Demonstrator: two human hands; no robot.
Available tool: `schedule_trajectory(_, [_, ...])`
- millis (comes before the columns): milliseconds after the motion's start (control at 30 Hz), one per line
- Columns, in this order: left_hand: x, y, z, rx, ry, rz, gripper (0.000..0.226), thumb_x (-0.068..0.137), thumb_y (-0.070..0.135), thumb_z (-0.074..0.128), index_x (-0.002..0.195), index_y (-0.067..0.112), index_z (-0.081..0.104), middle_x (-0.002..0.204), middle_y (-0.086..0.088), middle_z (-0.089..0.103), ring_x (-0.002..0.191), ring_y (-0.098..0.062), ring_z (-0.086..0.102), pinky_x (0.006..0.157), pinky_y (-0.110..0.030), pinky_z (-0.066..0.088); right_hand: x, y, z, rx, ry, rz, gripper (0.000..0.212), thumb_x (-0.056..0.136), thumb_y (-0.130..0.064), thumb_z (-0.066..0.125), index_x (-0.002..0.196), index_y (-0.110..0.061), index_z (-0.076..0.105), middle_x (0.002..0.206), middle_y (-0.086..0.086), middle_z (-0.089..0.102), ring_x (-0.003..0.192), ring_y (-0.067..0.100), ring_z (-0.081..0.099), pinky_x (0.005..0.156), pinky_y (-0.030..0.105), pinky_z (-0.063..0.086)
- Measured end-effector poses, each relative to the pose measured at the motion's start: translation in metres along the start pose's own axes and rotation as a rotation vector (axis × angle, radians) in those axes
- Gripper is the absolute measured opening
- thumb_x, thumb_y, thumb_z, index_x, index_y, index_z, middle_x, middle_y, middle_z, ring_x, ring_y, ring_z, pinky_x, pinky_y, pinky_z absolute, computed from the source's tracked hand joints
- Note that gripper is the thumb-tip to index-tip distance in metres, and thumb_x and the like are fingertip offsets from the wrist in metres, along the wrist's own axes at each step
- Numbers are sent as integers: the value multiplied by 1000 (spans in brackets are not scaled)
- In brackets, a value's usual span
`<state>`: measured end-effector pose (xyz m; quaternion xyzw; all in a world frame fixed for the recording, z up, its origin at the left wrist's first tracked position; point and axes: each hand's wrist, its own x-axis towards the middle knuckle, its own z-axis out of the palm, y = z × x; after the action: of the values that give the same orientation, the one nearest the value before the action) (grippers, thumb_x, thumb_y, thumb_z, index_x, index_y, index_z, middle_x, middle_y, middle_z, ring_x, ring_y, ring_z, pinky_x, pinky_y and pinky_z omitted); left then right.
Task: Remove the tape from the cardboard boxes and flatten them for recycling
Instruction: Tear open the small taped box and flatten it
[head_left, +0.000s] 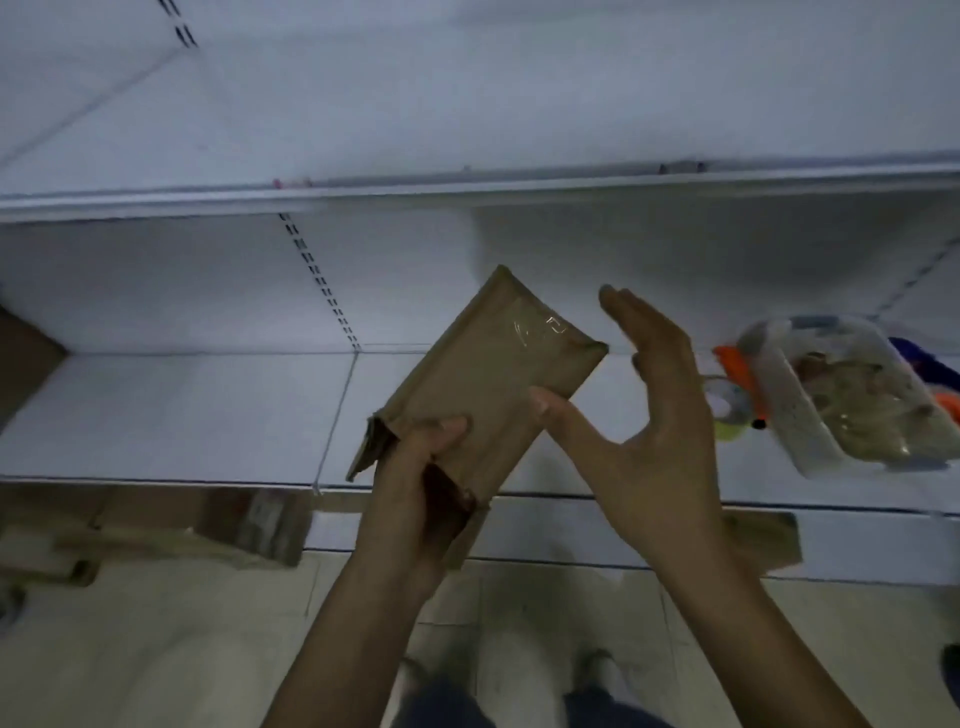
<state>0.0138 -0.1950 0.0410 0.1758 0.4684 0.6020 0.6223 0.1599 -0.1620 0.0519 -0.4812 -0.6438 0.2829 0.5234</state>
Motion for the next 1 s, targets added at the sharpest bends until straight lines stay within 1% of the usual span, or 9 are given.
schedule_trajectory(67, [-12, -5, -4, -132, -4, 28, 30, 56, 20, 81, 85, 16, 75, 81, -1, 75, 69, -16, 71, 49, -26, 54, 7, -1, -5, 222, -162, 104, 57, 72, -49, 66, 124, -28, 54, 123, -16, 59, 114, -3, 53, 96, 17, 46])
schedule_trajectory(133, [-24, -11, -2, -251, -78, 61, 54, 46, 44, 91, 93, 21, 78, 101, -5, 73, 87, -21, 71, 60, -31, 57, 10, 5, -8, 256, -265, 115, 45, 73, -42, 65, 116, -29, 58, 113, -21, 62, 106, -4, 57, 86, 13, 50])
schedule_trajectory(233, [-33, -24, 5, -212, -14, 97, 50, 74, 66, 61, 99, 27, 77, 104, -1, 73, 94, -18, 70, 68, -28, 57, 5, 17, -15, 256, -352, 118, 40, 79, -31, 66, 118, -27, 57, 116, -17, 61, 108, -2, 56, 88, 17, 50])
schedule_trajectory(333, [-34, -38, 11, -150, 108, 103, 47, 83, 45, 52, 115, 16, 69, 110, -11, 70, 100, -32, 66, 67, -33, 57, -2, 25, -19, -27, -299, -25, 41, 88, -30, 65, 127, -30, 51, 131, -11, 51, 121, 5, 46, 102, 28, 41])
schedule_trajectory(400, [-34, -43, 11, -204, 80, 84, 42, 80, 41, 56, 108, 16, 72, 108, -11, 71, 97, -30, 67, 65, -32, 57, -2, 23, -20, -190, -283, -253, 42, 88, -30, 61, 129, -27, 52, 134, -1, 48, 124, 13, 40, 103, 31, 35])
schedule_trajectory(567, [-28, -30, -5, -227, -10, 106, 40, 64, 30, 63, 98, 16, 76, 102, -9, 70, 91, -22, 67, 71, -34, 58, 35, 12, -31, -404, -567, -594, 54, 87, -35, 58, 137, -16, 48, 139, 8, 49, 123, 25, 47, 96, 37, 35])
schedule_trajectory(733, [-29, -8, -14, 5, 70, 197, 56, 67, 35, 62, 114, 4, 67, 109, -13, 70, 97, -25, 68, 70, -32, 57, 43, 10, -33, -577, -500, -849, 35, 85, -16, 61, 118, -5, 66, 100, 18, 69, 82, 33, 67, 67, 37, 51])
schedule_trajectory(867, [-41, -16, -18, 100, 135, 281, 69, 64, 35, 67, 125, 4, 56, 118, -12, 68, 108, -28, 65, 76, -31, 56, 37, 12, -32, -505, -443, -938, 17, 81, -8, 67, 91, 4, 72, 72, 18, 69, 56, 29, 65, 52, 32, 50])
schedule_trajectory(1000, [-39, -13, -7, 326, 174, 202, 59, 72, 30, 69, 123, 3, 59, 124, -17, 64, 114, -30, 61, 90, -39, 54, 35, 13, -35, -444, -490, -905, 17, 82, -8, 60, 75, 4, 70, 62, 18, 65, 45, 29, 60, 44, 36, 53])
